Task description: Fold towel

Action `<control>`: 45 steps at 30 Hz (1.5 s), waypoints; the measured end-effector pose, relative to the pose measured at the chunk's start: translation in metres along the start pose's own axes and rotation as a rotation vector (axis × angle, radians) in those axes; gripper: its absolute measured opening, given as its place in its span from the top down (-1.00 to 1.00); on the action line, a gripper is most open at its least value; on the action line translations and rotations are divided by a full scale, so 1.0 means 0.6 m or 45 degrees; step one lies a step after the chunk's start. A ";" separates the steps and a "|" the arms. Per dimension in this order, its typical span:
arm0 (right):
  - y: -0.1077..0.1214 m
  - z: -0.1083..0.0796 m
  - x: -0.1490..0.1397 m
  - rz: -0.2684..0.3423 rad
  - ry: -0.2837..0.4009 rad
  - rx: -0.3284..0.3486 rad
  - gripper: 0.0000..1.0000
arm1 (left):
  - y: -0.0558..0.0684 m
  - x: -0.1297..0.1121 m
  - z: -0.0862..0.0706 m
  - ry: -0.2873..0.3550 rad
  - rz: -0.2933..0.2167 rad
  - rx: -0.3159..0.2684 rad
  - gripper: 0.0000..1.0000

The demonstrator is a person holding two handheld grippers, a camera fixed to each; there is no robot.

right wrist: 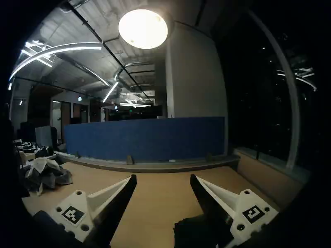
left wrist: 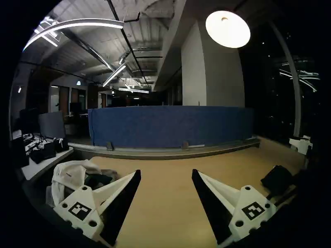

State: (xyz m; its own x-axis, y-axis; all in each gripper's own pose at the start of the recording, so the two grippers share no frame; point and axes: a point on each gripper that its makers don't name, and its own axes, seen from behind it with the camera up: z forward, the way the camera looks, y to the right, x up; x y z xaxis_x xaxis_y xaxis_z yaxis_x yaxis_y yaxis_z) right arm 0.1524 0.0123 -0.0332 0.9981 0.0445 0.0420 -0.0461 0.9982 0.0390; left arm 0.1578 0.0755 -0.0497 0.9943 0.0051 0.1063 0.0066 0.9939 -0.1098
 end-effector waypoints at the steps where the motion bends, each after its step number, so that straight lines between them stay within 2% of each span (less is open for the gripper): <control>1: -0.002 0.001 0.000 0.002 -0.001 0.001 -1.00 | -0.004 0.005 0.000 0.016 -0.003 0.003 -0.83; 6: -0.013 0.007 -0.002 0.000 -0.005 -0.002 -1.00 | -0.029 0.017 0.004 0.074 -0.003 0.037 -0.83; 16: -0.039 0.008 -0.002 -0.010 -0.016 0.005 -1.00 | -0.032 -0.003 0.016 0.077 -0.003 0.032 -0.83; 24: -0.052 0.008 -0.023 -0.027 -0.027 0.005 -1.00 | -0.041 -0.052 0.028 0.086 0.014 0.036 -0.83; 35: -0.048 0.003 -0.067 -0.026 -0.077 -0.015 -1.00 | -0.046 -0.134 0.049 0.076 0.040 0.038 -0.83; 45: -0.044 0.017 -0.079 -0.047 -0.100 -0.038 -1.00 | -0.059 -0.171 0.065 0.110 0.022 0.060 -0.82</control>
State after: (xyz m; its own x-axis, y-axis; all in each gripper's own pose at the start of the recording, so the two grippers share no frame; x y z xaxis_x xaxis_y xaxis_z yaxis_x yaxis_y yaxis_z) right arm 0.1059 -0.0165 -0.0259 0.9928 0.0051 0.1193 -0.0066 0.9999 0.0119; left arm 0.0517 0.0441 -0.0183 0.9997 0.0152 0.0191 -0.0139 0.9979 -0.0637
